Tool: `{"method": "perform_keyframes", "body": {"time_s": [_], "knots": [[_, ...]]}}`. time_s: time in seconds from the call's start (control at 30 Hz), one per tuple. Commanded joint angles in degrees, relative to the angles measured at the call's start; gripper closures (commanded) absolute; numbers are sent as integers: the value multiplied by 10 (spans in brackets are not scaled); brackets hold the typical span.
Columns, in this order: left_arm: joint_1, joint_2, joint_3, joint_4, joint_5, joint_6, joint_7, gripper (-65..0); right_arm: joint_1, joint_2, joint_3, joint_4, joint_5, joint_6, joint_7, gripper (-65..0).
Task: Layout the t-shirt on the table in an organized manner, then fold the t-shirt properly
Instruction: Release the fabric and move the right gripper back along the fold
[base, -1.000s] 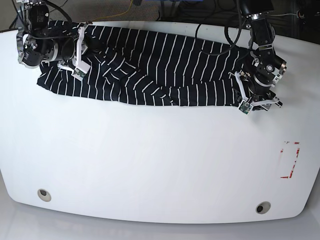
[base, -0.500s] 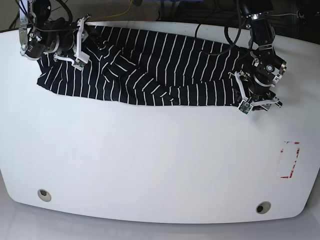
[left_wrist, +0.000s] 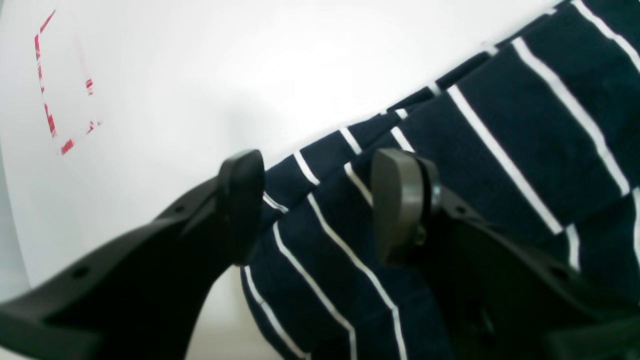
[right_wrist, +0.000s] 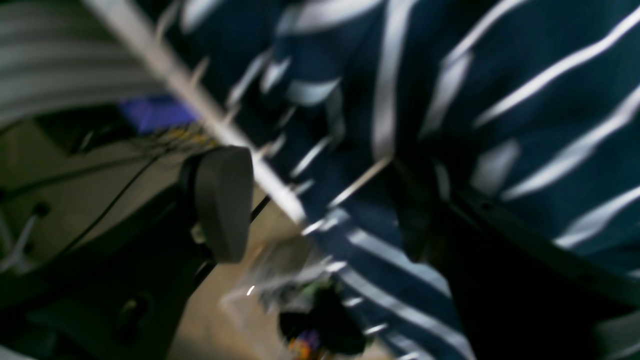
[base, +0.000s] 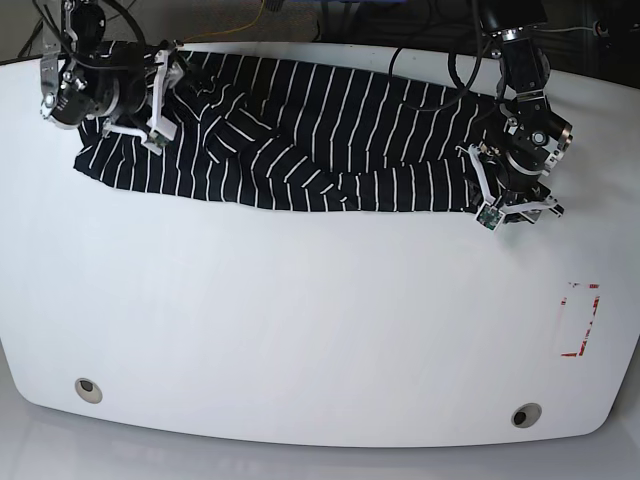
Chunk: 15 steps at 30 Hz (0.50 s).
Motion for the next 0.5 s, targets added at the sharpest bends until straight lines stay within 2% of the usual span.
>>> {"method": "perform_keyframes", "body": {"time_s": [0.0, 0.13, 0.3, 0.47], "knots": [[-7, -3, -1, 10, -4, 4, -10, -318, 4, 10, 30, 12, 16, 1, 2, -423], [-7, -3, -1, 9, -3, 4, -30, -318, 22, 4, 55, 10, 44, 1, 3, -423], [-5, -3, -1, 2, -3, 4, -44, -318, 50, -34, 91, 9, 56, 1, 3, -421], [-5, -3, -1, 1, -3, 4, -44, -318, 72, -72, 100, 5, 37, 1, 6, -418]]}}
